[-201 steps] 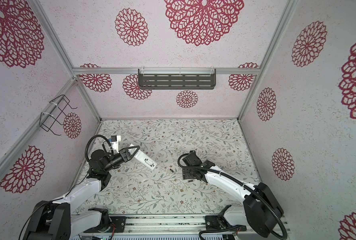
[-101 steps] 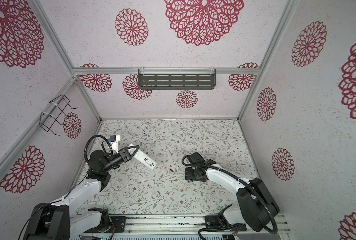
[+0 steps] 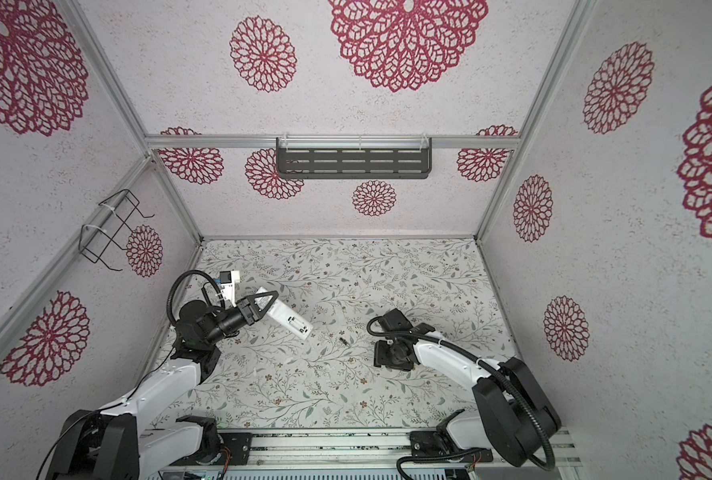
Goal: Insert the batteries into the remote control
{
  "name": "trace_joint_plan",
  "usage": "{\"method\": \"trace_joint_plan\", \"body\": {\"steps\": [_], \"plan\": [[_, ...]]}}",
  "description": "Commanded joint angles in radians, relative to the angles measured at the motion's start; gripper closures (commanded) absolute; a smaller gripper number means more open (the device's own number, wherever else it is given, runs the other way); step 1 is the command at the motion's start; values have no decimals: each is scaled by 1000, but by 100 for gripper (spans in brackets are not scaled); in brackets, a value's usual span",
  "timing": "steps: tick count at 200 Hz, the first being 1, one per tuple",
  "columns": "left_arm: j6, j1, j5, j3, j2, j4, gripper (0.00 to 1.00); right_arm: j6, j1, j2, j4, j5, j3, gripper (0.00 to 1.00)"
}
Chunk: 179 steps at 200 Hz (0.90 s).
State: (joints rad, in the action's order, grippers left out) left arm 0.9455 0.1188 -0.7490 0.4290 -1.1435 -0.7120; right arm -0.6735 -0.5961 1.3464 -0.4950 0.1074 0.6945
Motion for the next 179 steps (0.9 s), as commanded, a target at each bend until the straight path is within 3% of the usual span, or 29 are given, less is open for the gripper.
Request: {"method": "trace_joint_plan", "body": {"steps": [1, 49, 106, 150, 179], "plan": [[-13, -2, 1, 3, 9, 3, 100, -33, 5, -30, 9, 21, -2, 41], [-12, -2, -13, 38, -24, 26, 100, -46, 5, -10, 108, 45, -30, 46], [-37, -2, -5, 47, -11, 73, 100, -19, 3, 66, 144, 38, -4, 62], [-47, -2, 2, 37, 6, 86, 100, 0, 2, 102, 142, 15, 25, 63], [-43, -3, -1, 33, 13, 80, 100, 38, -25, 145, 95, -16, 68, 72]]}}
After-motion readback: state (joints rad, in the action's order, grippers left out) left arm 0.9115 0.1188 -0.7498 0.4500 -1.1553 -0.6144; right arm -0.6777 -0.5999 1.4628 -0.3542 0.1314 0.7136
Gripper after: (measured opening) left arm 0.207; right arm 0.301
